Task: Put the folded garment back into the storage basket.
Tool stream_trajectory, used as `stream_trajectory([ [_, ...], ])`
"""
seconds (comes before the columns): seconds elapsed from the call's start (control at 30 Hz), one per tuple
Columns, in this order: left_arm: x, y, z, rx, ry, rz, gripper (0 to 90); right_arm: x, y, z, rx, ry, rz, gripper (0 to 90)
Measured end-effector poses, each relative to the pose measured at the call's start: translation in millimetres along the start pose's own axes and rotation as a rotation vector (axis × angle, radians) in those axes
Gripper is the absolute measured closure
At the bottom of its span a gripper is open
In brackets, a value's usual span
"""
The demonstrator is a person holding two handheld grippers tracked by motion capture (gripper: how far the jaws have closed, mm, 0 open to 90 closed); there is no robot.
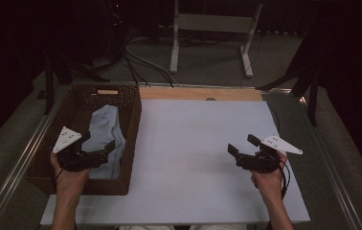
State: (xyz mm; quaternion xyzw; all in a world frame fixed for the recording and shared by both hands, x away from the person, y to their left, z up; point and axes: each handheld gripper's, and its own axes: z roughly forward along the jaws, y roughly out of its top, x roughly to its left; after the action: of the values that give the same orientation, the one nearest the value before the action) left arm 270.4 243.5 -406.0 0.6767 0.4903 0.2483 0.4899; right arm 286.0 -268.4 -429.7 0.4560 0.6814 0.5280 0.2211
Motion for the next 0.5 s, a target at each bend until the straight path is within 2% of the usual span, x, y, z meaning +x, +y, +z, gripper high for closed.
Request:
stream_trajectory([
  [0.5,0.6,-0.8,-0.7,-0.004,-0.001,-0.001,4.9,-3.6,-4.6,-3.0,-0.004,-0.013,0.003,8.5],
])
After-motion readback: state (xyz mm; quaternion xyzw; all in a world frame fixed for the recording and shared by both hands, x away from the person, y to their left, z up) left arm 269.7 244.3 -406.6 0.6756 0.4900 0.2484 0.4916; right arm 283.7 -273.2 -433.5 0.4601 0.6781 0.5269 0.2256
